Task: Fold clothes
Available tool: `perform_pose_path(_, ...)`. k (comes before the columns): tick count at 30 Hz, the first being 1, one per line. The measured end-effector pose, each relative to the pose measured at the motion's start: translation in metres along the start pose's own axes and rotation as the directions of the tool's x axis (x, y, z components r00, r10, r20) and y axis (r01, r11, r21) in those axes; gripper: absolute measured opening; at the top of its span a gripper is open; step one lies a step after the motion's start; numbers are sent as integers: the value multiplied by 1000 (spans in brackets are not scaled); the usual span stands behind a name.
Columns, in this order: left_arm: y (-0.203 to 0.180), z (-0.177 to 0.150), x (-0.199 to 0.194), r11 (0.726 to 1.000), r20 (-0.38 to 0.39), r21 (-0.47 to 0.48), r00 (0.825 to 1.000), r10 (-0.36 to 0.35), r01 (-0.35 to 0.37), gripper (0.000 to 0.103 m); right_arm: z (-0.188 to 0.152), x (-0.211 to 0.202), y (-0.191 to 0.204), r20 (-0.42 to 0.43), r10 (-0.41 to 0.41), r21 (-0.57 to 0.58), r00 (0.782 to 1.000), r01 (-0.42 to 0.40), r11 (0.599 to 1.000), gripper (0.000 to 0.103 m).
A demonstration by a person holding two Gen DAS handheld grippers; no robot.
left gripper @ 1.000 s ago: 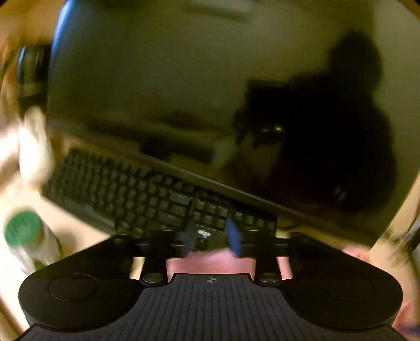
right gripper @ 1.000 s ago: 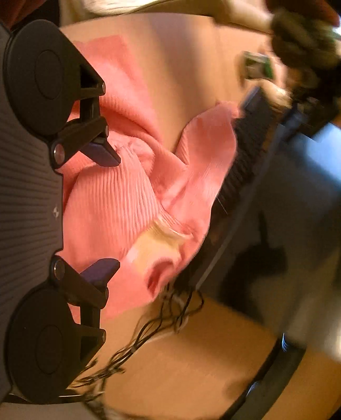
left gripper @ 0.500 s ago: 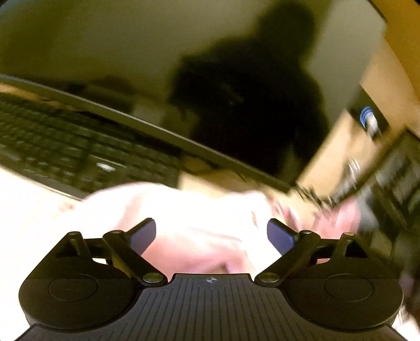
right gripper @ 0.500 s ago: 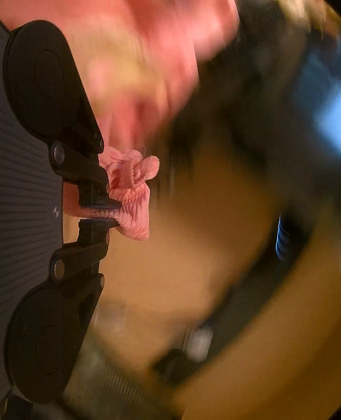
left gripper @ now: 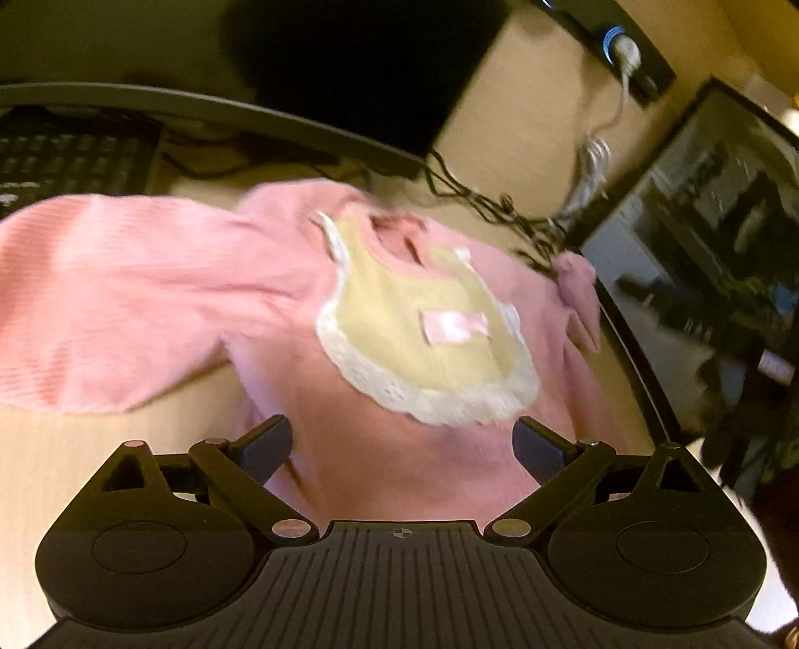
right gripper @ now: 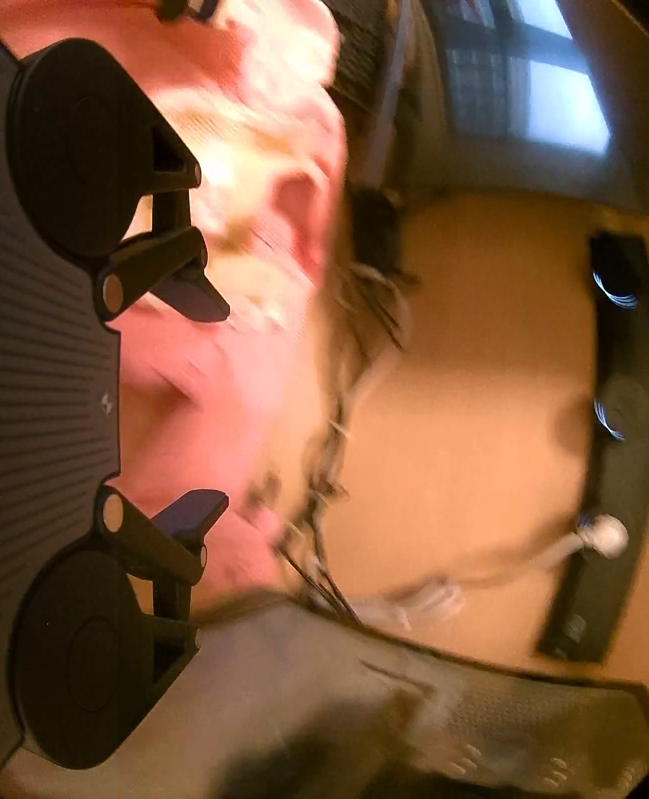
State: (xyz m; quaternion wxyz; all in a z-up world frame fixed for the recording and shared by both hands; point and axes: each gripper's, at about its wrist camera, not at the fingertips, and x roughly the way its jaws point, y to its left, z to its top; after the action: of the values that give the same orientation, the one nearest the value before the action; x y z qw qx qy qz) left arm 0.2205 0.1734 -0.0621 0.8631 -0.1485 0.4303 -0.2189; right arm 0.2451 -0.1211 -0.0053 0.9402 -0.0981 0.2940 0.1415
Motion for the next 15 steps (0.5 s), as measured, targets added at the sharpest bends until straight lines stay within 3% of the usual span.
perform_pose_path(1,-3,-2,2,1000,-4,4,1000,-2,2,98,-2,0,8,-6,40,-29,999,-41,999,57)
perform_pose_path(3,-6,-3,4,1000,0,2,1000,1,-1,98,3,7,27,-12,133,-60,991,-134,989,53)
perform_pose_path(6,-5,2,2,1000,35,-9,999,24,-24,98,29,35,44,6,266,-29,964,-266,964,53)
perform_pose_path(10,10,20,-4,999,87,-5,995,50,-50,98,54,87,76,2,359,-29,933,-359,933,55)
perform_pose_path(13,20,31,-8,998,103,0,993,65,-66,99,51,106,89,-40,284,-87,958,-286,954,55)
perform_pose_path(15,23,31,-14,995,96,8,991,94,-96,99,46,96,73,-24,239,-67,971,-240,969,56)
